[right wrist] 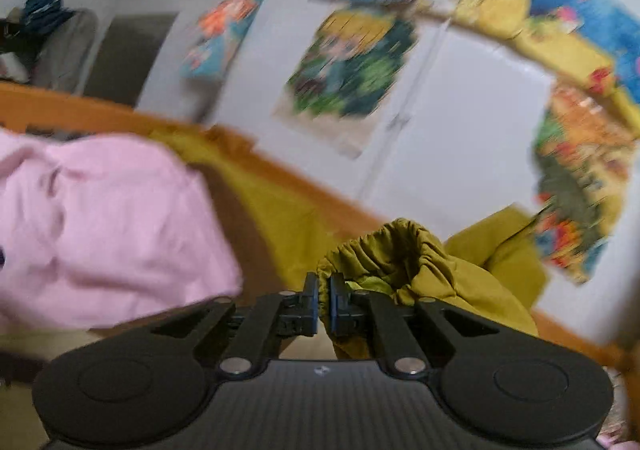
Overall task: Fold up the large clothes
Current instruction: 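Carry the sleeve cuff across the jacket body with the right gripper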
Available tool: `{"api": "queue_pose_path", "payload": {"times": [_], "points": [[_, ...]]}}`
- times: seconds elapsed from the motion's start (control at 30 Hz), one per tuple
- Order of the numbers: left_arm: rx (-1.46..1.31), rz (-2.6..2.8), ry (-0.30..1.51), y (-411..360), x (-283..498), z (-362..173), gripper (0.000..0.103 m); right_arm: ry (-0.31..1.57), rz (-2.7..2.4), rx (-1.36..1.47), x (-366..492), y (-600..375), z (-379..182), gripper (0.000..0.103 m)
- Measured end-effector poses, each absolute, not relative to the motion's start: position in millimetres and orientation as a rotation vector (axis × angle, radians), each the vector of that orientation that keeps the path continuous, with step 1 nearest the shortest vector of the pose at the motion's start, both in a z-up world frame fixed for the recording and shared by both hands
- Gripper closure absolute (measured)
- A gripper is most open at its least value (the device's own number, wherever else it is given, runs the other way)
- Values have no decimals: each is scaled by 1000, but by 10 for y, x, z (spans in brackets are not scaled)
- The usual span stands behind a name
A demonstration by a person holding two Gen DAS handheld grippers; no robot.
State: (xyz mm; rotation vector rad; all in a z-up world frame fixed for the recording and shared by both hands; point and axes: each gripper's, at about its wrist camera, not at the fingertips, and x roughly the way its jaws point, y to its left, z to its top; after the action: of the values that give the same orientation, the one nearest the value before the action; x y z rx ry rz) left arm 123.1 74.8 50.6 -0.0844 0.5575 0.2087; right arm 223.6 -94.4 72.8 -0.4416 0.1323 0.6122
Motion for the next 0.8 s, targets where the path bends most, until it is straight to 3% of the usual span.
{"api": "queue_pose_path", "payload": {"times": [0.03,0.1,0.17,0.37,0.53,0.7,0.8], "points": [[-81,212,558,763,1227,503,1,159,652,-426,2279,-925,680,91],[-73,212,553,769,1226,502,1,193,701,-399,2307,-959,612,46],[-62,199,543,745,1231,494,1,201,756,-348,2248,-1087,567,35],[-75,89,514,669,1455,429,1,213,797,-238,2313,-1799,577,15],[-56,-66,522,519,1871,300,1,253,508,-236,2836,-2522,496,16],[-55,-157,529,372,2395,46,1,386,185,-45,3673,-3198,508,37],[-97,-166,542,363,2686,-93,3,471,85,90,4091,-3522,499,41]]}}
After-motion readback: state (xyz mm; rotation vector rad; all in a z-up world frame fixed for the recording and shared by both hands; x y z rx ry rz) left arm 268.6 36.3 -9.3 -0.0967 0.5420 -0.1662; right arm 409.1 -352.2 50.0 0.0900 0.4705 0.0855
